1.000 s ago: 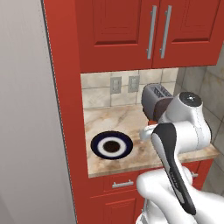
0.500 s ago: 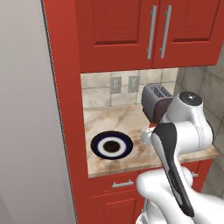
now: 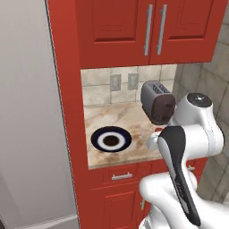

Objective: Place the sweet potato on the bottom rack of the oven.

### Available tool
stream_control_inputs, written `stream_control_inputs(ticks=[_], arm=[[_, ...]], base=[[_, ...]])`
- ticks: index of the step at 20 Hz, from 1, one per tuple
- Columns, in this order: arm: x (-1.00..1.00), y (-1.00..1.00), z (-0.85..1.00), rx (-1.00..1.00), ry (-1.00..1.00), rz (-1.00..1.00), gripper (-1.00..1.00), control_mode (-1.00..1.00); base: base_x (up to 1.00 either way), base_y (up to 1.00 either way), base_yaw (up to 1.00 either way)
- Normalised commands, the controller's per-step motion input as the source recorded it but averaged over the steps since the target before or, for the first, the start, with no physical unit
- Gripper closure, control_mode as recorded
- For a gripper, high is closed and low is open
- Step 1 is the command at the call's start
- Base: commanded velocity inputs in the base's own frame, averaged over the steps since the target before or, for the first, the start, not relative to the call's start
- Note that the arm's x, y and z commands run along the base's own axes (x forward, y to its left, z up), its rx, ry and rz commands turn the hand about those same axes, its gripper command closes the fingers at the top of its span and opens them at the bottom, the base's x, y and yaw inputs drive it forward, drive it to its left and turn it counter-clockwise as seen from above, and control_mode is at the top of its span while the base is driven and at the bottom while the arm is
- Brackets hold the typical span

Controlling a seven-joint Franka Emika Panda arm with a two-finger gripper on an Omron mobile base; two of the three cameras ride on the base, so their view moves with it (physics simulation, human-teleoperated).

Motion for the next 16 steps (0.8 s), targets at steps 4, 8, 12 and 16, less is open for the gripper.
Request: stream_control_inputs(ticks=[4,8,12,16], arm=[[0.00,0.00,0.00,0.00,0.00,0.00,1.00,1.00],[0.00,0.00,0.00,0.00,0.00,0.00,1.00,1.00],[0.00,0.00,0.00,0.00,0.00,0.00,1.00,1.00],[0.00,0.00,0.00,0.00,0.00,0.00,1.00,1.00]], base=[[-0.74,0.49,0.01],[-0.40,0.98,0.18],[-0.01,1.00,0.24],[0.04,1.00,0.21]])
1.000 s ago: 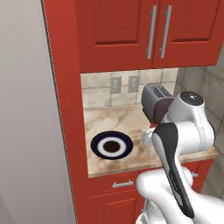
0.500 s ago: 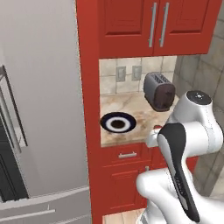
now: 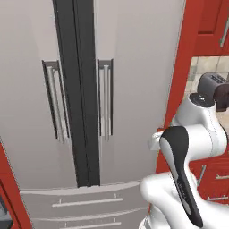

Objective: Place the sweet potato on the bottom rack of the oven.

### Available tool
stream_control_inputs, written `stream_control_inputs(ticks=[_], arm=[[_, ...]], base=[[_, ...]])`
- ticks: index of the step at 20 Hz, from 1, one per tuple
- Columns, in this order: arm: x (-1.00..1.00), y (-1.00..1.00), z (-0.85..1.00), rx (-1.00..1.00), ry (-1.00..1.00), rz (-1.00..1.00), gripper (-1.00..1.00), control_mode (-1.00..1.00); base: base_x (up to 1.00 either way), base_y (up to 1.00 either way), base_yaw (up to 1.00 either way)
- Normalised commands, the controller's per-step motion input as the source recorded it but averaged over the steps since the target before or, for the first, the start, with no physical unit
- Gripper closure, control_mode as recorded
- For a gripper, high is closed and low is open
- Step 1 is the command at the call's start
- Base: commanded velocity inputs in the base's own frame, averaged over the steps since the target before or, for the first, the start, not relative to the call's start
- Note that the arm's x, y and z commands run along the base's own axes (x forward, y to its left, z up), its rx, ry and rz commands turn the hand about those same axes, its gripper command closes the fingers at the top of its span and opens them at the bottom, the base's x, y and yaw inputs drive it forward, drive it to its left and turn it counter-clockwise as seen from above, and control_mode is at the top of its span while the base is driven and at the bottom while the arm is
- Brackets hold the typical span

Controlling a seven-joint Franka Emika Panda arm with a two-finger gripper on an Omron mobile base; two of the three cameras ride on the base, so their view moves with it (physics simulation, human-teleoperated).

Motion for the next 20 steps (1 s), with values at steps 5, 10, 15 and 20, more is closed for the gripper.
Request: stream_control_inputs(ticks=[5,10,15,20], arm=[[0.00,0.00,0.00,0.00,0.00,0.00,1.00,1.00],[0.00,0.00,0.00,0.00,0.00,0.00,1.00,1.00],[0.00,0.00,0.00,0.00,0.00,0.00,1.00,1.00],[0.00,0.00,0.00,0.00,0.00,0.00,1.00,1.00]], base=[[0.05,1.00,0.13],[0.05,1.00,0.07],[0.07,1.00,0.04],[0.26,0.69,0.02]])
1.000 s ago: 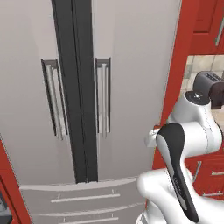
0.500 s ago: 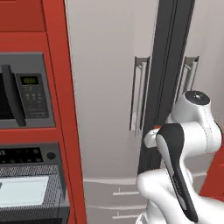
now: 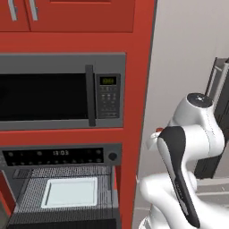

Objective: Place the sweet potato on the bottom rack of the oven.

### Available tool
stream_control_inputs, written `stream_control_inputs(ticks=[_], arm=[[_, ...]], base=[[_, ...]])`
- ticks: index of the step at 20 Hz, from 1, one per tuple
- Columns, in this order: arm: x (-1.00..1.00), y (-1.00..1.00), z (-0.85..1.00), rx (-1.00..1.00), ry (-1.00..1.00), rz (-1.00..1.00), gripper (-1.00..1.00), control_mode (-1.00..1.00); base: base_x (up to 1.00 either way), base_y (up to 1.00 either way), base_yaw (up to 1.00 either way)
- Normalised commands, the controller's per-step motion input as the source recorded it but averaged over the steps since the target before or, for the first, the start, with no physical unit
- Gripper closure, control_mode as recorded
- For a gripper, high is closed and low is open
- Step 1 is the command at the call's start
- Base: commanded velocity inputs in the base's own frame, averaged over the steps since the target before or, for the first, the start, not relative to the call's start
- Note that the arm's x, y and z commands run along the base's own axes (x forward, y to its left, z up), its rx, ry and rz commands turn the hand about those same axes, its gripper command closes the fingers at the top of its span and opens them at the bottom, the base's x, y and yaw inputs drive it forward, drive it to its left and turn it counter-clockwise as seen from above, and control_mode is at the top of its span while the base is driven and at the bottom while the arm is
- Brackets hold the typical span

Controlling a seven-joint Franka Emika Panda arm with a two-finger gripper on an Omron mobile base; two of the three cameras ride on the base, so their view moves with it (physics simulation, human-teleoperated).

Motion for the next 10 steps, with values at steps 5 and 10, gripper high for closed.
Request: stream_control_inputs(ticks=[5,10], arm=[[0.00,0.00,0.00,0.00,0.00,0.00,1.00,1.00],[0.00,0.00,0.00,0.00,0.00,0.00,1.00,1.00]], base=[[0.31,0.22,0.03],[0.21,0.00,0.02]])
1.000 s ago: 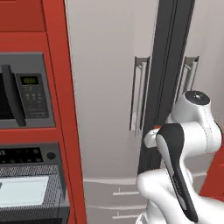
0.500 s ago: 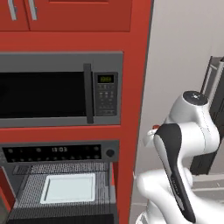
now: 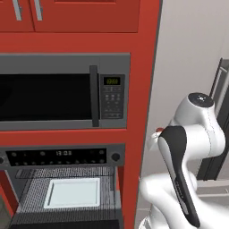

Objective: Place the sweet potato on the bottom rack of the oven.

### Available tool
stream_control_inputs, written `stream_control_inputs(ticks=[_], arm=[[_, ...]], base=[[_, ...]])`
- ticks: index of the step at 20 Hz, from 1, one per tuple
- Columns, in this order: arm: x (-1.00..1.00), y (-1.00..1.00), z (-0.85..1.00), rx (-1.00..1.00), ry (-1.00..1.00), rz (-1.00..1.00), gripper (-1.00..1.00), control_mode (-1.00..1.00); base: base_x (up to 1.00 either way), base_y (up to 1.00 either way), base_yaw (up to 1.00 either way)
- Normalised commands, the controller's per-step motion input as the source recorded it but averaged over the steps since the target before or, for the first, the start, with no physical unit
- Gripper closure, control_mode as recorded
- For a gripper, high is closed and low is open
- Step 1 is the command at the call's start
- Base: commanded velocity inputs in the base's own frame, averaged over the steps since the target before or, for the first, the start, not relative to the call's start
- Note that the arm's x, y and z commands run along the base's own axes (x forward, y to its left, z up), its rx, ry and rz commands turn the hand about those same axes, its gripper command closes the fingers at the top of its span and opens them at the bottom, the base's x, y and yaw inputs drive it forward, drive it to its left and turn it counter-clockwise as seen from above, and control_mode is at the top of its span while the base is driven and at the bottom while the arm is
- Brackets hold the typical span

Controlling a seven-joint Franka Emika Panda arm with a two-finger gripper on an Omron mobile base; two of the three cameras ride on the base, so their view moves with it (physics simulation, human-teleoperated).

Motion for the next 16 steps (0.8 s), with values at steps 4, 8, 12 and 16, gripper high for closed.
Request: stream_control_inputs(ticks=[4,8,12,16], arm=[[0.00,0.00,0.00,0.00,0.00,0.00,1.00,1.00],[0.00,0.00,0.00,0.00,0.00,0.00,1.00,1.00],[0.00,0.00,0.00,0.00,0.00,0.00,1.00,1.00],[0.00,0.00,0.00,0.00,0.00,0.00,1.00,1.00]], base=[[0.34,0.00,0.00],[0.47,0.00,0.00],[0.26,0.08,0.00],[0.12,0.32,0.00]])
